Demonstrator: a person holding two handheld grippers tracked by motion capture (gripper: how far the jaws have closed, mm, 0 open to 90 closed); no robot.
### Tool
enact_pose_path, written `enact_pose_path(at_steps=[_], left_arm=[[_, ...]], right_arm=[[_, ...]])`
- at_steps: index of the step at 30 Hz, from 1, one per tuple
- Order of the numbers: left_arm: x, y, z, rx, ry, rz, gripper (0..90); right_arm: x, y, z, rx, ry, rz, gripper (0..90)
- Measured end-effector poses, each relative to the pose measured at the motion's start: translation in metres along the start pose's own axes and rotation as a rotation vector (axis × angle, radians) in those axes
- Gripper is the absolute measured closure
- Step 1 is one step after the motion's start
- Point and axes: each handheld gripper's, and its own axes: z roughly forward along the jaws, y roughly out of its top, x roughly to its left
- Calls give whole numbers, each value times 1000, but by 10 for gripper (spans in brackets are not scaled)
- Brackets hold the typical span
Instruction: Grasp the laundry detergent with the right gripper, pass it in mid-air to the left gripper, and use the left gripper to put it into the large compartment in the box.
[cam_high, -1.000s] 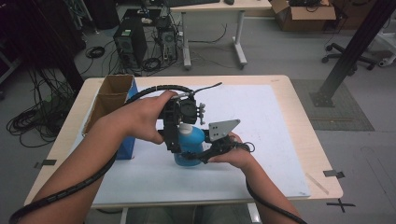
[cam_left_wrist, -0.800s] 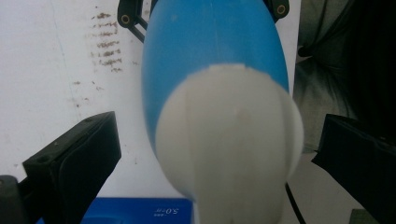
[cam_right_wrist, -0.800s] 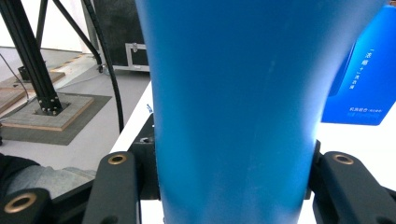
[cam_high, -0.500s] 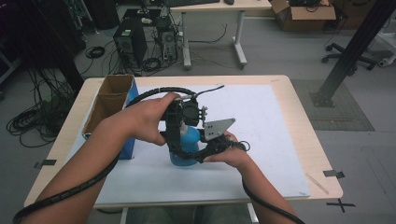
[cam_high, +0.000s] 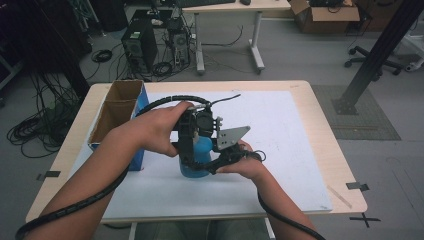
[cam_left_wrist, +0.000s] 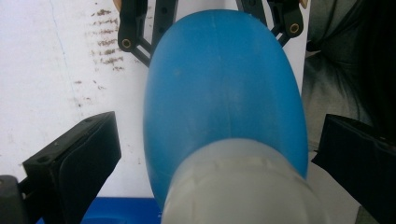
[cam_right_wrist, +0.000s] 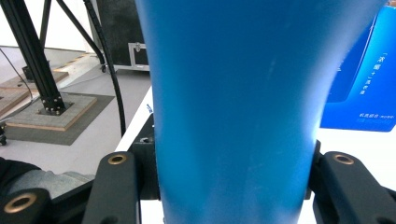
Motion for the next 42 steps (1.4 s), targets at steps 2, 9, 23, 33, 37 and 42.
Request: enact_pose_path(at_steps=[2, 9, 23, 33, 37, 42], left_arm=[[0, 0, 0, -1, 1, 1, 2], [-2, 3, 2, 6, 11, 20, 29], [-5, 2, 2, 27, 43, 38, 113], [-7, 2, -3, 17, 45, 45, 166], [-9, 4, -4, 31, 58, 52, 185], [-11, 5, -4, 46, 67, 57, 234]], right_arm=[[0, 0, 0, 0, -1, -1, 460], [0, -1, 1, -2, 4, 6, 460], [1, 5, 4, -1, 3, -2, 460], [1, 4, 4, -1, -4, -3, 460], [2, 5, 3, -1, -5, -1, 460], [1, 6, 4, -3, -9, -4, 460]])
